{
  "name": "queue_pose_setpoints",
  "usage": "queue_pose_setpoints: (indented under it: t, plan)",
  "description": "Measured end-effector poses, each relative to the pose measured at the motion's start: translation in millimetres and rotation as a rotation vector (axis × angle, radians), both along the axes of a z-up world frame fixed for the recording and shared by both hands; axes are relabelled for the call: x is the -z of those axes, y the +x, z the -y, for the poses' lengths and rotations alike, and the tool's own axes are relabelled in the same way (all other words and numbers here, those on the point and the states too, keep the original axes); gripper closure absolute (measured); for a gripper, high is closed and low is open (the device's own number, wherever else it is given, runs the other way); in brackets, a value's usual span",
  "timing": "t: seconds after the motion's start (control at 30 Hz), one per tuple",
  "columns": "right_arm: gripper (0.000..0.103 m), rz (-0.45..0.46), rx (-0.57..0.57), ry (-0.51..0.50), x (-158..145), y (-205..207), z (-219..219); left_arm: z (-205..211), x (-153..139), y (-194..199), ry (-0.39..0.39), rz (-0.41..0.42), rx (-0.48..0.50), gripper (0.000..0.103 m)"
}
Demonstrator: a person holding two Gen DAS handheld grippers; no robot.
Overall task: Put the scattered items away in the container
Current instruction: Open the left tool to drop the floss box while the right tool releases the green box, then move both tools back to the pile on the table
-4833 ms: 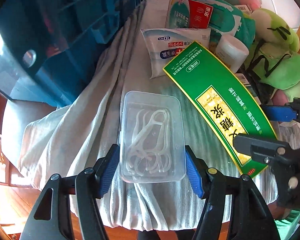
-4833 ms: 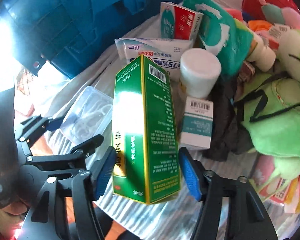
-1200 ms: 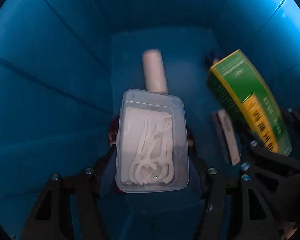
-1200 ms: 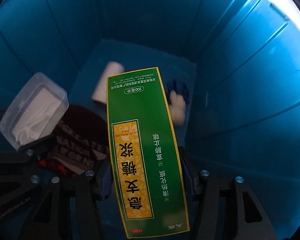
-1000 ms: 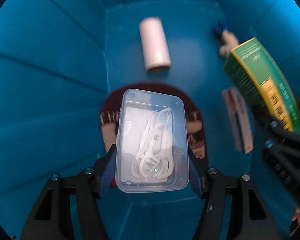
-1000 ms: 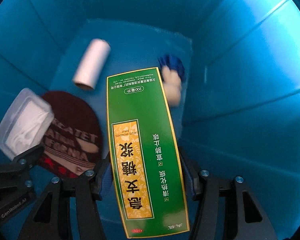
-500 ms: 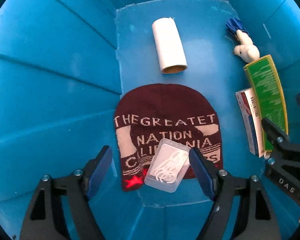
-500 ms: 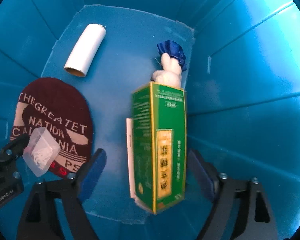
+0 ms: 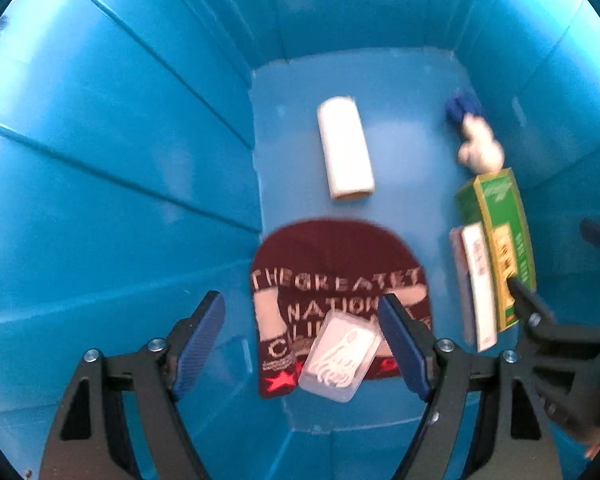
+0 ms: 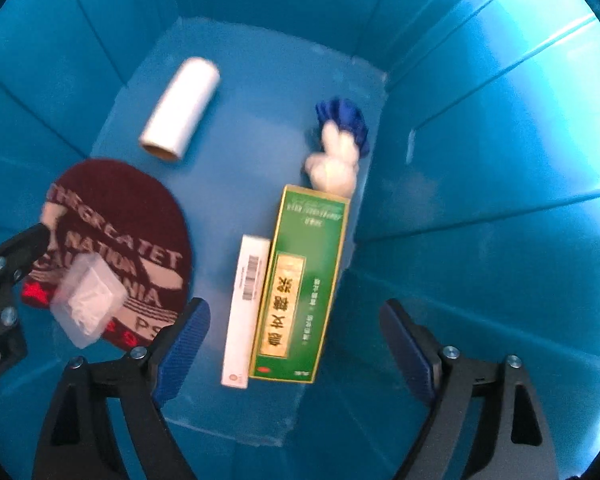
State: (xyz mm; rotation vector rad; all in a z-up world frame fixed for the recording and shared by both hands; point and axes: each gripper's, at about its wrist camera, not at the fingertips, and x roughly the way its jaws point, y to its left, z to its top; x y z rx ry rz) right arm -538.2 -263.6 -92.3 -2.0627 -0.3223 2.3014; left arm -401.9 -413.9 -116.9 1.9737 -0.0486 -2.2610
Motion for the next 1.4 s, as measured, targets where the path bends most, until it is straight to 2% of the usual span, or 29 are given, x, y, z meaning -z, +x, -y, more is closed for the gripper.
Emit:
queue_pose_setpoints:
  t: [0.1, 0.23, 0.4, 0.47, 0.57, 0.73, 0.93, 1.07, 1.27, 1.4]
  plan:
    - [0.014, -0.048, 0.005, -0.029, -20, -2, -3, 2, -22, 4, 0.005, -0.077, 0.000, 0.024]
    - [0.013, -0.108, -0.015, 0.006, -60, 17, -4, -7, -52, 16, -0.029, -0.152, 0.037, 0.024]
    - [0.013, -0.266, -0.024, -0.019, -124, 41, -18, -23, -111, 45, -0.044, -0.320, 0.071, 0.024]
    - [0.012, -0.342, -0.018, -0.041, -154, 57, -29, -31, -136, 62, -0.036, -0.389, 0.083, 0.024]
    - [0.005, -0.451, -0.012, -0.064, -193, 88, -51, -53, -168, 92, -0.009, -0.479, 0.106, 0.024]
    - [0.004, -0.546, 0.008, -0.083, -223, 151, -106, -113, -202, 131, 0.067, -0.568, 0.162, 0.024]
    - [0.004, -0.585, 0.072, -0.070, -227, 234, -198, -216, -228, 176, 0.134, -0.666, 0.237, 0.023]
    - [0.003, -0.603, 0.120, -0.068, -218, 297, -267, -283, -234, 207, 0.185, -0.729, 0.269, 0.020]
    - [0.003, -0.598, 0.228, -0.041, -187, 378, -366, -374, -209, 234, 0.262, -0.712, 0.282, 0.019]
    - [0.003, -0.575, 0.318, -0.079, -158, 416, -421, -408, -174, 236, 0.255, -0.657, 0.255, 0.019]
